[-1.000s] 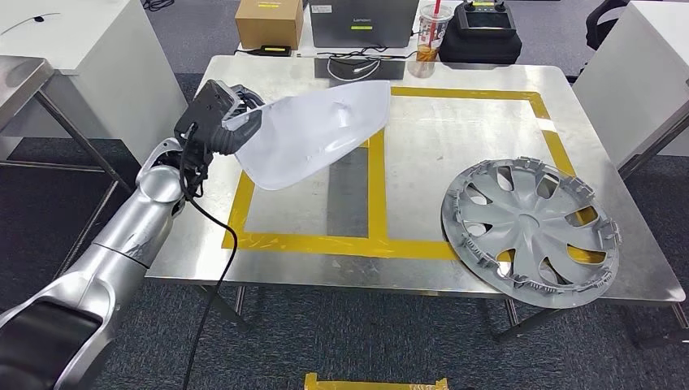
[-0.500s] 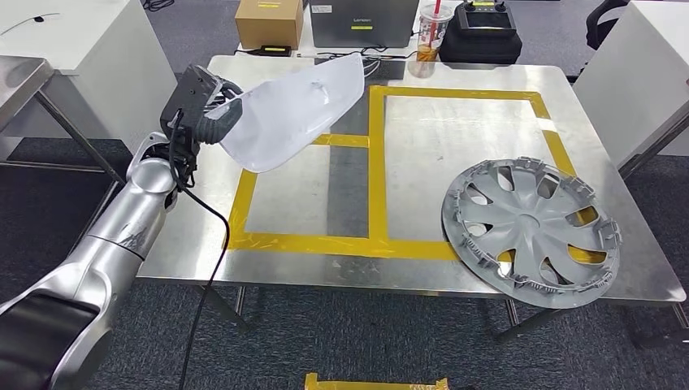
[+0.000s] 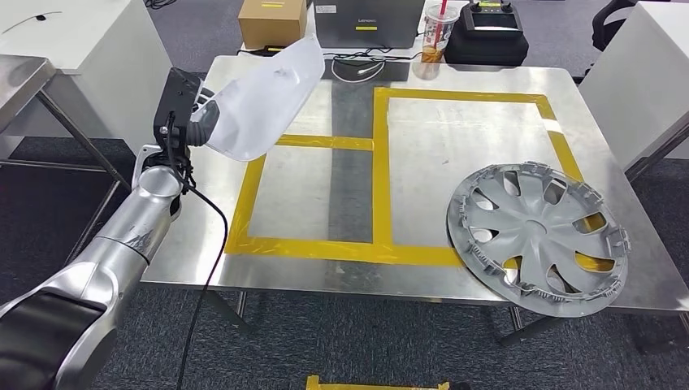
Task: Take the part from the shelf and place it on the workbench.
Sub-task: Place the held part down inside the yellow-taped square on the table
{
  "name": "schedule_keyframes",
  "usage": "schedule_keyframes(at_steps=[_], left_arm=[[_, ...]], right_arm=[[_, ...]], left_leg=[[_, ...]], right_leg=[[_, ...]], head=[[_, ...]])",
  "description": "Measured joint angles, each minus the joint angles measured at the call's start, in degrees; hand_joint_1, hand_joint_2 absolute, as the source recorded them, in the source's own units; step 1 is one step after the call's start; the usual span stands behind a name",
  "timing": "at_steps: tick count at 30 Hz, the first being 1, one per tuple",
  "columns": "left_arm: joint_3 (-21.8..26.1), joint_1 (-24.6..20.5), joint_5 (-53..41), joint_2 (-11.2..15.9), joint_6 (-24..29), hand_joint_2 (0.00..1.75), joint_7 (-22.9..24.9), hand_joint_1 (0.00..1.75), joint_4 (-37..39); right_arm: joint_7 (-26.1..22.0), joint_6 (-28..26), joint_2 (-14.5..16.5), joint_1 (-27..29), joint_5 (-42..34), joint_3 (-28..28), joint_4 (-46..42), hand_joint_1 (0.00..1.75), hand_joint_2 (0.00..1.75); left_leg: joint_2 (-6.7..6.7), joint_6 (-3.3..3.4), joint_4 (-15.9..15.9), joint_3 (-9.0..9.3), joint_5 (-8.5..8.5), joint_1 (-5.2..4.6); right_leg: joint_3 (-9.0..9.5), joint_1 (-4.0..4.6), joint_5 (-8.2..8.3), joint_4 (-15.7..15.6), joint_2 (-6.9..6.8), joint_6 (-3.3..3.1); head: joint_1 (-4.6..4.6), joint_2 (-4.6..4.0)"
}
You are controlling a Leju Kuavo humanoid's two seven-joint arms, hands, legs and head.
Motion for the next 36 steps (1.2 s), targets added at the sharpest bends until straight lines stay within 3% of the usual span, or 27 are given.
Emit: schedule_keyframes(at_steps=[1,3,5,7,13,17,22,26,36], left_arm=[[0.06,-0.04,-0.01,-0.04,1.02,1.75,-0.06,1.75,0.41],[0.21,-0.12,0.15,-0.04,2.36,1.75,-0.31,1.75,1.20],[0.48,-0.13,0.51,-0.06,3.51,1.75,-0.80,1.75,1.92],[0.85,-0.13,0.78,-0.09,4.45,1.75,-1.25,1.75,2.57],[1.20,-0.11,1.81,-0.17,4.70,1.75,-2.27,1.75,3.93],[1.34,0.08,2.86,-0.15,2.93,1.75,-2.88,0.00,4.24],[1.51,0.45,4.19,-0.05,1.93,1.75,-3.64,0.00,4.27],[1.89,0.75,5.13,0.04,1.90,0.00,-3.92,0.00,4.27],[2.18,0.71,7.64,1.11,0.60,0.00,-2.32,0.00,4.99]], right_arm=[[0.00,-0.06,0.02,-0.05,0.12,-0.06,0.00,0.00,0.00],[0.05,-0.08,0.09,-0.13,0.33,-0.22,0.00,0.00,0.00],[0.14,-0.08,0.23,-0.26,0.51,-0.39,0.00,0.00,0.00],[0.24,-0.08,0.32,-0.40,0.58,-0.51,0.00,0.00,0.00],[0.41,-0.09,0.34,-0.45,0.96,-0.88,0.00,0.00,0.00],[0.42,-0.09,0.30,-0.45,1.43,-0.92,0.00,0.00,0.00],[0.41,-0.08,0.22,-0.46,1.82,-0.95,0.00,0.00,0.00],[0.39,-0.08,0.12,-0.47,2.19,-0.97,0.00,0.00,0.00],[0.53,-0.08,0.08,-0.59,3.65,-1.08,0.02,0.00,0.00]], left_leg=[[-0.06,-0.40,0.53,-0.10,-0.36,-0.06],[-0.15,-0.95,1.51,-0.41,-1.00,-0.27],[-0.16,-0.85,1.88,-0.60,-1.16,-0.34],[0.00,-0.61,1.79,-0.49,-1.12,-0.20],[0.30,-0.73,1.47,-0.26,-1.05,0.16],[0.31,-1.34,1.40,-0.26,-1.05,0.31],[0.31,-2.20,1.36,-0.27,-1.10,0.36],[0.26,-2.34,1.42,-0.31,-1.12,0.24],[0.23,-2.11,1.70,-0.42,-1.21,-0.06]], right_leg=[[1.63,-0.07,1.94,-3.90,-0.14,0.27],[3.53,-0.15,4.08,-8.33,-0.28,-0.23],[3.66,-0.07,4.37,-8.66,-0.14,-1.02],[3.68,0.14,4.43,-8.67,0.11,-1.12],[3.66,0.70,4.38,-8.63,0.38,-1.98],[3.65,0.87,4.34,-8.60,0.37,-2.05],[3.64,0.88,4.33,-8.59,0.36,-2.07],[3.66,0.77,4.33,-8.60,0.34,-2.06],[3.78,0.16,4.49,-8.84,0.32,-1.81]], head=[[0.00,0.00],[-0.07,0.00],[-0.14,0.00],[-0.13,0.00],[-0.14,0.00],[-0.13,0.00],[-0.11,0.00],[-0.09,0.00],[-0.10,0.00]])
